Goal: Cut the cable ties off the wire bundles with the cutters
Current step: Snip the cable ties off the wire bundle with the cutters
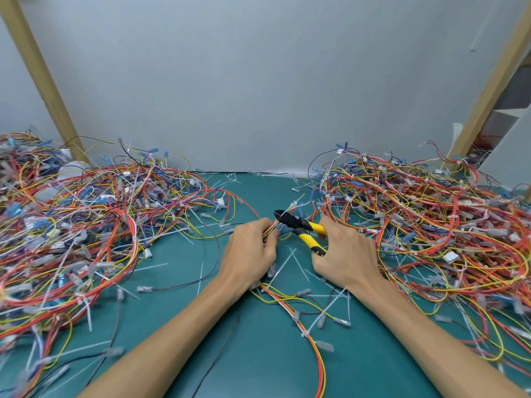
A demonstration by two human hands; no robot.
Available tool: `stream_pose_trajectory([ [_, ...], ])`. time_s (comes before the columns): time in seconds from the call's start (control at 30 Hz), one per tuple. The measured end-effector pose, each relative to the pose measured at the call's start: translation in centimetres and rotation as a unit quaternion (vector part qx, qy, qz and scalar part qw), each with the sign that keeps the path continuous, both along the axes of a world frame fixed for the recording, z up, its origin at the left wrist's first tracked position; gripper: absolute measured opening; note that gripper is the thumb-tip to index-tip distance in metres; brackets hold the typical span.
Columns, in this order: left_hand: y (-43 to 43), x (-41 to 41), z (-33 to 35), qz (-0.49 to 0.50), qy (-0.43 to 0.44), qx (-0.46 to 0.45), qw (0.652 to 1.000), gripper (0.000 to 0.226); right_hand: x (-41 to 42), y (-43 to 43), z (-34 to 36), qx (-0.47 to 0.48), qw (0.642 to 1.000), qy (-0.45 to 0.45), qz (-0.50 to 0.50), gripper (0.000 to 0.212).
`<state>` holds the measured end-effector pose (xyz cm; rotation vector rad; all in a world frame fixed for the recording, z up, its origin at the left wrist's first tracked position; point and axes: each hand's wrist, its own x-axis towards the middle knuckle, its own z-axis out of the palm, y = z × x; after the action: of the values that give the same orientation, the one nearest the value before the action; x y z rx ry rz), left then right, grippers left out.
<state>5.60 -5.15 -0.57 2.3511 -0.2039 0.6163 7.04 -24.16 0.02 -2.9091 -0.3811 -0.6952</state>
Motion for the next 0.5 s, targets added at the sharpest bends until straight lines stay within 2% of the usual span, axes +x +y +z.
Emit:
stream_pose_trajectory([
  [0.17, 0.41, -0.08, 0.05, -0.006, -0.009, 0.008, 1.0, 0.019, -0.13, -0.14, 0.01, 0.016, 0.999, 0.027, -0.004, 0.024],
  [0.33, 0.7, 0.39, 0.48, -0.06, 0.088, -0.13, 0.986, 0.017, -0.03, -0.17, 0.13, 0.039, 0.999, 0.032, 0.001, 0.022],
  [0.5, 0.93, 0.34, 0.39, -0.083, 0.112, -0.154, 0.978, 0.027, -0.11, -0.31, 0.0, 0.053, 0.998, 0.025, 0.012, 0.022],
])
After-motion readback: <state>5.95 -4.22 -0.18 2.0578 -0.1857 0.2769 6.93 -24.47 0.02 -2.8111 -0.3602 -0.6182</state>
